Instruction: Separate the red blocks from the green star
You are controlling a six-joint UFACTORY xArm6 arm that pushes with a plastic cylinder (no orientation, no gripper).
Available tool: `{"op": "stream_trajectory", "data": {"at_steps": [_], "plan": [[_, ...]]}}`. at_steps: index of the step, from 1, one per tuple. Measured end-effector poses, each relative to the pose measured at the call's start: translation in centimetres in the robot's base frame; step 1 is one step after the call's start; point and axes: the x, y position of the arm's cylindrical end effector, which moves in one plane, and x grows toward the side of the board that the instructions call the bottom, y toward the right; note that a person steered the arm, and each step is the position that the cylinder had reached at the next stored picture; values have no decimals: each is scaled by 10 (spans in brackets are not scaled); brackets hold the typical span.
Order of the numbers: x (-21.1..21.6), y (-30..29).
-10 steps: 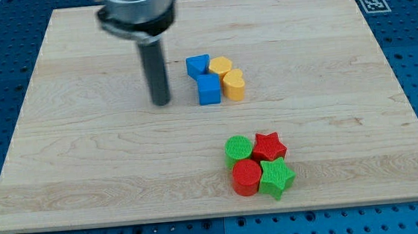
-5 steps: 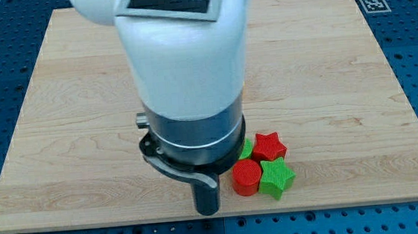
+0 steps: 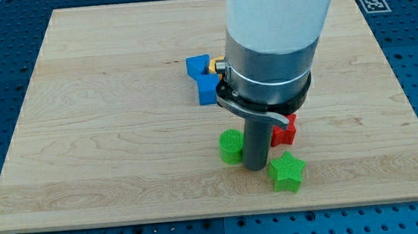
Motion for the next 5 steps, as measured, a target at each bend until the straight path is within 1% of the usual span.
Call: {"op": "stream_trajectory", "data": {"at_steps": [1,2,3,4,5], "plan": [[7,-1],[27,-13],[21,-54],[-8,-56],[-20,-63]]}}
